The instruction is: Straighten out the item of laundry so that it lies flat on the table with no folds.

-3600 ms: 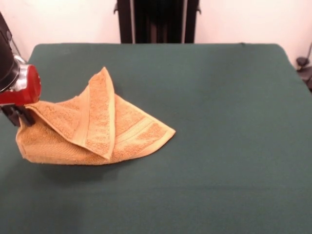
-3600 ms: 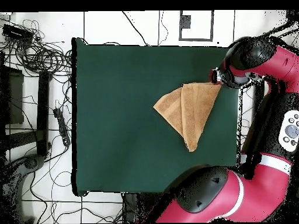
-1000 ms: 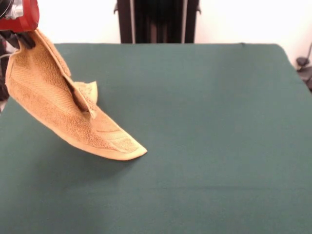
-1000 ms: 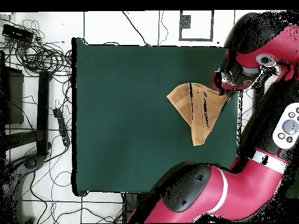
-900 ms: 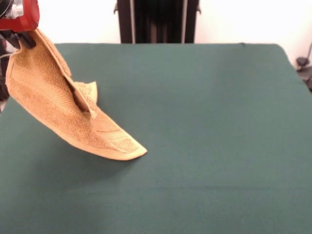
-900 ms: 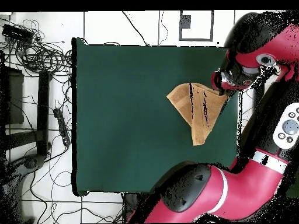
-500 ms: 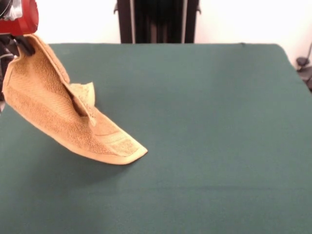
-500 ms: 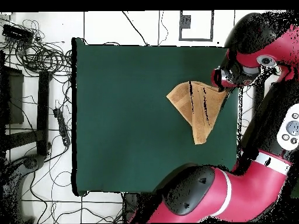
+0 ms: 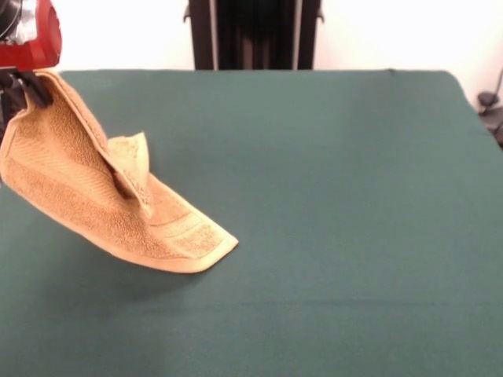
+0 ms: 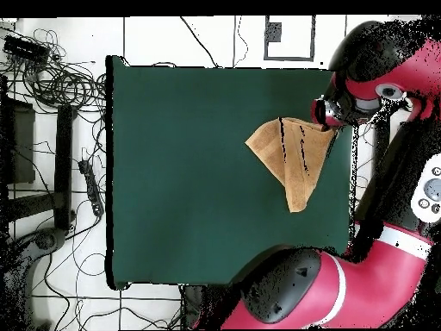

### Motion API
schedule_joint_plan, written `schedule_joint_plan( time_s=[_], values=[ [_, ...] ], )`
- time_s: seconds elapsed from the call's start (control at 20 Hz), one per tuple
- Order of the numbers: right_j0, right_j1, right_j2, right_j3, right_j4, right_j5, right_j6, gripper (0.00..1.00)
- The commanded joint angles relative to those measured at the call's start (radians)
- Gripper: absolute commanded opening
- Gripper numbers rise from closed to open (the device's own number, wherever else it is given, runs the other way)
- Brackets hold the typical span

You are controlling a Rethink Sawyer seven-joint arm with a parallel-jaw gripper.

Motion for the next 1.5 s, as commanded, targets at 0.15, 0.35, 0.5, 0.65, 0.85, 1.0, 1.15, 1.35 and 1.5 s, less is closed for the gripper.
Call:
schedule_joint_plan(
  time_s=[0.15,0.35,0.5,0.65,0.85,1.0,1.15,1.35,1.5],
  values=[
    [0.013,-0.004,0.037,0.186,0.028,-0.076,-0.17,0.0],
    [0.011,0.007,0.046,0.176,0.028,-0.072,-0.16,0.0],
    [0.009,0.01,0.046,0.172,0.019,-0.078,-0.172,0.0],
    [0.009,0.007,0.038,0.178,0.011,-0.095,-0.181,0.0],
    [0.003,0.0,0.036,0.21,0.023,-0.139,-0.17,0.0],
    [0.0,-0.002,0.036,0.221,0.027,-0.156,-0.16,0.0],
    [0.002,0.0,0.036,0.219,0.027,-0.16,-0.147,0.0],
    [0.007,0.0,0.03,0.214,0.016,-0.16,-0.155,1.0],
    [0.011,0.006,0.028,0.198,0.006,-0.14,-0.16,1.0]
  ],
)
